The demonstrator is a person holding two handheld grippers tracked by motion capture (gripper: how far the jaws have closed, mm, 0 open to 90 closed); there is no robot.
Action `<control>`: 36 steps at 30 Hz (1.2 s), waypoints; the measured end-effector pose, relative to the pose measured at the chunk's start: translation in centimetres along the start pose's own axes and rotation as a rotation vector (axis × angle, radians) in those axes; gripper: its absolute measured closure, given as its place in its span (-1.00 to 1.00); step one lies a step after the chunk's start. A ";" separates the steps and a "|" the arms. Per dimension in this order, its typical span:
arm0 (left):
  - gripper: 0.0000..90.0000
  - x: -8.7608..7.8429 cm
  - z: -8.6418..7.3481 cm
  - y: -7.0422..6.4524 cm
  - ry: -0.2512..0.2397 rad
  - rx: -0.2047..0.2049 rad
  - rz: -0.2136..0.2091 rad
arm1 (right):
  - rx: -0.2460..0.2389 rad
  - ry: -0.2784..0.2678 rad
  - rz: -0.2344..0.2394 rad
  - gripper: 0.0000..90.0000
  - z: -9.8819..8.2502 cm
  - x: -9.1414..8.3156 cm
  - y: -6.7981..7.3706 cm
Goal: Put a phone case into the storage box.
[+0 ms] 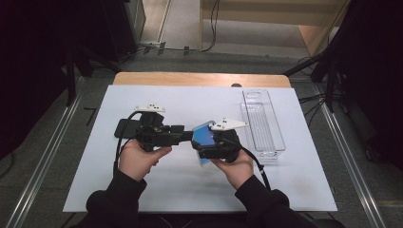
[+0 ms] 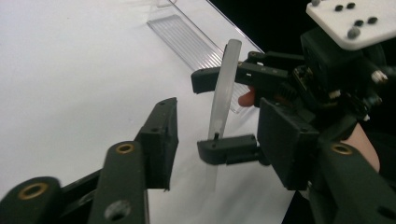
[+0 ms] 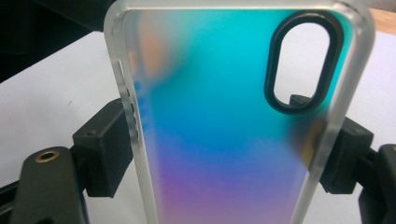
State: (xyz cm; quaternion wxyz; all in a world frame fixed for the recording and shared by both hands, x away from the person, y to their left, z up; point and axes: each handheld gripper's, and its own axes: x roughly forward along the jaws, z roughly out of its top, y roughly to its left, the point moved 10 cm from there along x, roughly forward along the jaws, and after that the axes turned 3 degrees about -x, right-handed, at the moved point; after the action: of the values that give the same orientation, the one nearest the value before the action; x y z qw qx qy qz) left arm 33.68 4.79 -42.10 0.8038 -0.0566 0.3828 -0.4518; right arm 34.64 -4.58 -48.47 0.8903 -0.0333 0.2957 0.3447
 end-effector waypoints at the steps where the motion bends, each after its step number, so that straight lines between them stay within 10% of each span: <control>1: -0.04 0.0 0.0 0.1 0.000 0.010 -0.001 | 0.002 -0.003 0.000 -0.61 0.0 -0.1 -0.2; 36: -0.29 1.7 -8.0 3.2 0.122 0.181 -0.029 | -0.021 0.008 0.070 -0.62 0.5 -2.4 -2.3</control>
State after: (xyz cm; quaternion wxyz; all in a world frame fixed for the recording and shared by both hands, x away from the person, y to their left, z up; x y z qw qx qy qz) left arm 31.04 7.41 -50.07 0.7742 0.0385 0.3878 -0.4987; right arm 34.96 -7.59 -47.10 0.8762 -0.0338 0.2964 0.3785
